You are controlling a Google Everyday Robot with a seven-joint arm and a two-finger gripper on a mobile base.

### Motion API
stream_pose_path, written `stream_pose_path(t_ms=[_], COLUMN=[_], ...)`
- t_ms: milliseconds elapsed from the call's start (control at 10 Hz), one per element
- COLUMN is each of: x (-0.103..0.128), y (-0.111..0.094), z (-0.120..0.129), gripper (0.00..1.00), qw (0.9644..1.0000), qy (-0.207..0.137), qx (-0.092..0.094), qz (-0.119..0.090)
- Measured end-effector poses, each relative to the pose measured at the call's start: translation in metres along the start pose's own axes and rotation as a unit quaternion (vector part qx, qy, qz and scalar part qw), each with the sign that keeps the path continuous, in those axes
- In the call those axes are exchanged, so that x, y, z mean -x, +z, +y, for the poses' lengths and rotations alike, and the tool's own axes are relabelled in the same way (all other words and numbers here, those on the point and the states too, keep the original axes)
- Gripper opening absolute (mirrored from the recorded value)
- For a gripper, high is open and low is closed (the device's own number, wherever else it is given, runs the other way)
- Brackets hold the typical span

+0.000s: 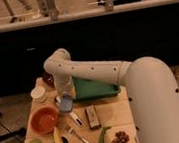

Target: Wipe red bowl with sponge

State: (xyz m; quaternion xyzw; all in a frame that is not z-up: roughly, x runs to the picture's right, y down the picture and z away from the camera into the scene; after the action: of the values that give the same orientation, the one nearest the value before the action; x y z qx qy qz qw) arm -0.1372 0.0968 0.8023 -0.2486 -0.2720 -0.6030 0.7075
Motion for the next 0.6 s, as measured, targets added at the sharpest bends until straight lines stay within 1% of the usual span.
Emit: stream_pose_path(t_ms=[200,300,400,600], x=[0.001,0.005,0.012,0.024], y=[0.002,0.005,0.007,0.011], z=[0.000,-0.005,-0.017,-0.040], gripper=[0.00,0.00,0.00,0.00], qw=[1.0000,0.9999,0.9996,0.9991], qy=[0.004,0.013,0.023,0.031], qx=[0.001,0.002,0.005,0.007], qz=[0.003,0.010,0.018,0.029])
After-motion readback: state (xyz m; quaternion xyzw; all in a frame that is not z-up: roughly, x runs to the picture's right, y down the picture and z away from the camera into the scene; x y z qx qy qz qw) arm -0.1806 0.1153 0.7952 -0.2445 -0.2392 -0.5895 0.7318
